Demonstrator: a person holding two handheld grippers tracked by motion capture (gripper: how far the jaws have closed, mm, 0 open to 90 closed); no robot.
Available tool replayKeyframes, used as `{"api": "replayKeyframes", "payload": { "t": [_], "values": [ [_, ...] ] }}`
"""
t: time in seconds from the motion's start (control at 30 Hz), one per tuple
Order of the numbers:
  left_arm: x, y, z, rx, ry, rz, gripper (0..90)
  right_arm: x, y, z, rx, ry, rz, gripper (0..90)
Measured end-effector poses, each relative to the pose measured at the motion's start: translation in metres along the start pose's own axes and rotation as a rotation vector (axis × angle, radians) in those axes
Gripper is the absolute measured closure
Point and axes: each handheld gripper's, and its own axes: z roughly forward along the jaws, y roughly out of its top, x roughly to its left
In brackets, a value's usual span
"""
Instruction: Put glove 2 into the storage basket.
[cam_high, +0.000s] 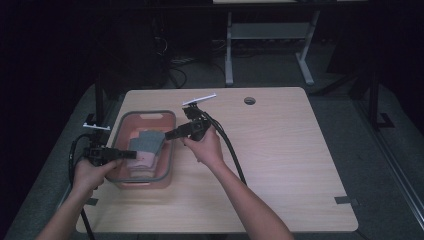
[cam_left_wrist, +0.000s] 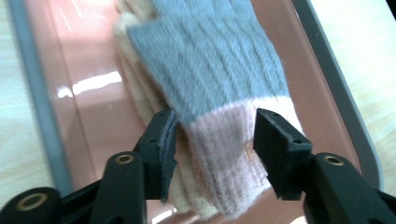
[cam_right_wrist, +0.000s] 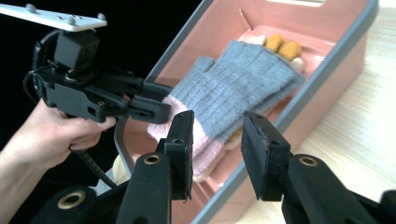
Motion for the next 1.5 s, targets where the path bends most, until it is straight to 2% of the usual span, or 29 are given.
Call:
{"api": "replayKeyframes", "payload": {
  "t": [0.07, 0.3, 0.43, 0.53, 0.67, 0.77, 1.03, 1.1, 1.5],
  "values": [
    [-0.001, 0.002, -0.004, -0.012, 0.014, 0.006, 47.8, -0.002, -0.001, -0.003, -0.003, -0.005, 0.001, 63.7],
    [-0.006, 0.006, -0.010, -0.044, 0.022, 0.019, 46.2, -0.008, -0.006, -0.017, -0.018, -0.018, 0.012, 63.3],
    [-0.011, 0.008, -0.014, -0.097, 0.014, 0.028, 46.9, -0.014, -0.011, -0.025, -0.032, -0.016, 0.024, 62.7],
    [-0.016, 0.010, -0.016, -0.122, -0.001, 0.040, 46.9, -0.017, -0.015, -0.031, -0.035, -0.023, 0.025, 61.9],
    [-0.025, 0.012, -0.017, -0.158, -0.050, 0.069, 43.4, -0.021, -0.019, -0.040, -0.050, -0.030, 0.032, 59.5],
    [-0.035, 0.014, -0.016, -0.165, -0.063, 0.098, 40.9, -0.025, -0.023, -0.046, -0.053, -0.039, 0.035, 58.6],
    [-0.052, 0.018, -0.008, -0.160, -0.094, 0.124, 40.1, -0.033, -0.032, -0.059, -0.067, -0.049, 0.048, 56.9],
    [-0.060, 0.019, -0.006, -0.163, -0.103, 0.142, 40.0, -0.035, -0.033, -0.062, -0.069, -0.050, 0.048, 56.6],
    [-0.087, 0.025, 0.010, -0.155, -0.153, 0.172, 37.7, -0.048, -0.043, -0.080, -0.087, -0.077, 0.063, 52.8]
  ]
}}
